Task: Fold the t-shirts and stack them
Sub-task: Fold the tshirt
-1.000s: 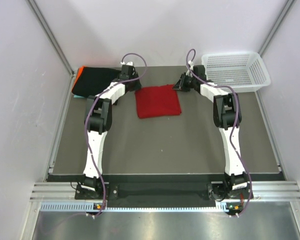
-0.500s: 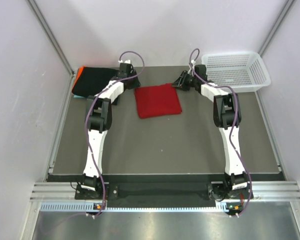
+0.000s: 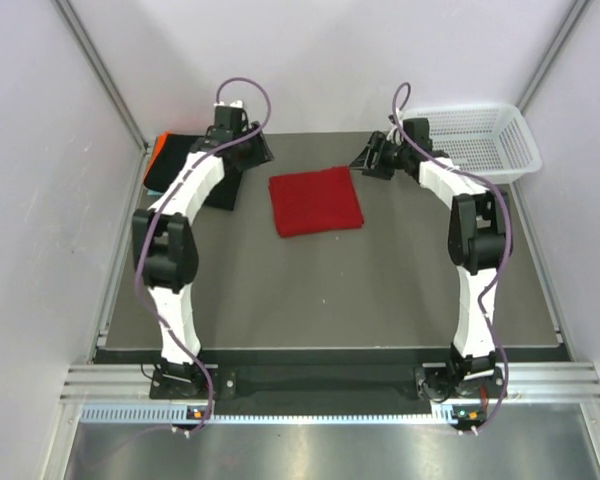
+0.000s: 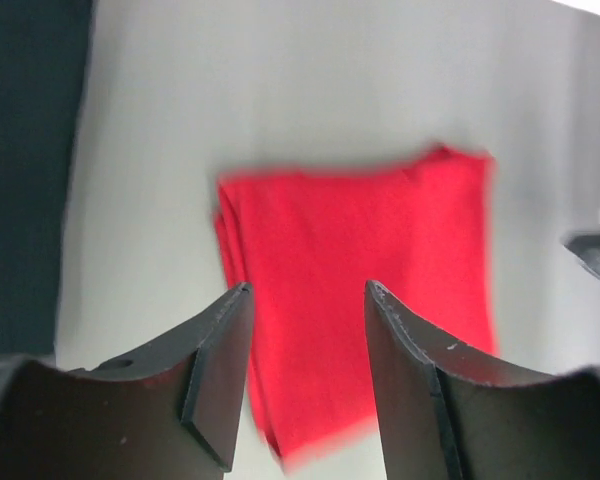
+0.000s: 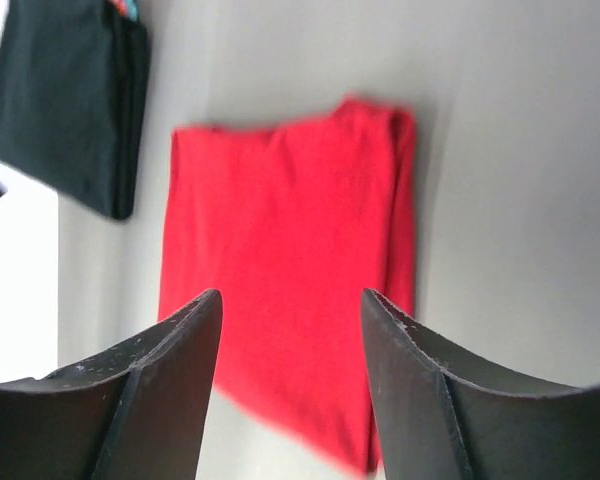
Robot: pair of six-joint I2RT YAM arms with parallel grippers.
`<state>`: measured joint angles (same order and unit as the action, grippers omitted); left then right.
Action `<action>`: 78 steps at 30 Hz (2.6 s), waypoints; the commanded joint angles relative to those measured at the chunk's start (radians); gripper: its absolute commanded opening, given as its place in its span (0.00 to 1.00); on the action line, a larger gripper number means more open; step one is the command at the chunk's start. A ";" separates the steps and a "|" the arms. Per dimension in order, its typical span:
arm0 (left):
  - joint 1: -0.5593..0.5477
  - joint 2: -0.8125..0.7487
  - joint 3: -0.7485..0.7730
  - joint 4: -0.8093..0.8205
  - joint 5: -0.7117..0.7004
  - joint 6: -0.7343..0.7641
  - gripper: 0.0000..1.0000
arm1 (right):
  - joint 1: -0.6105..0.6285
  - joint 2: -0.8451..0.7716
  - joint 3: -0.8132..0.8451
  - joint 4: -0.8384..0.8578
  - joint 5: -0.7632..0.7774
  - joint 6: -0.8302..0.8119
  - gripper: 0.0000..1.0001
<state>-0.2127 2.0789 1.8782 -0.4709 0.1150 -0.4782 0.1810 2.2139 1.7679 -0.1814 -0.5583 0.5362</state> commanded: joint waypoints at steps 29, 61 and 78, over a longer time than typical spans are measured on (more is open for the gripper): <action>-0.057 -0.203 -0.803 0.457 0.279 -0.220 0.50 | 0.026 -0.218 -0.515 0.071 -0.048 -0.119 0.56; -0.145 -0.371 -0.804 0.040 -0.029 -0.198 0.09 | 0.055 -0.471 -0.872 0.108 0.040 -0.137 0.02; -0.120 -0.570 -0.814 0.116 0.108 -0.204 0.40 | 0.169 -0.564 -0.644 0.008 -0.044 -0.038 0.00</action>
<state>-0.3546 1.5261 1.0714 -0.4755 0.0917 -0.6647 0.2707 1.6329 0.9928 -0.2562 -0.5140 0.4629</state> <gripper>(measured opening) 0.403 0.015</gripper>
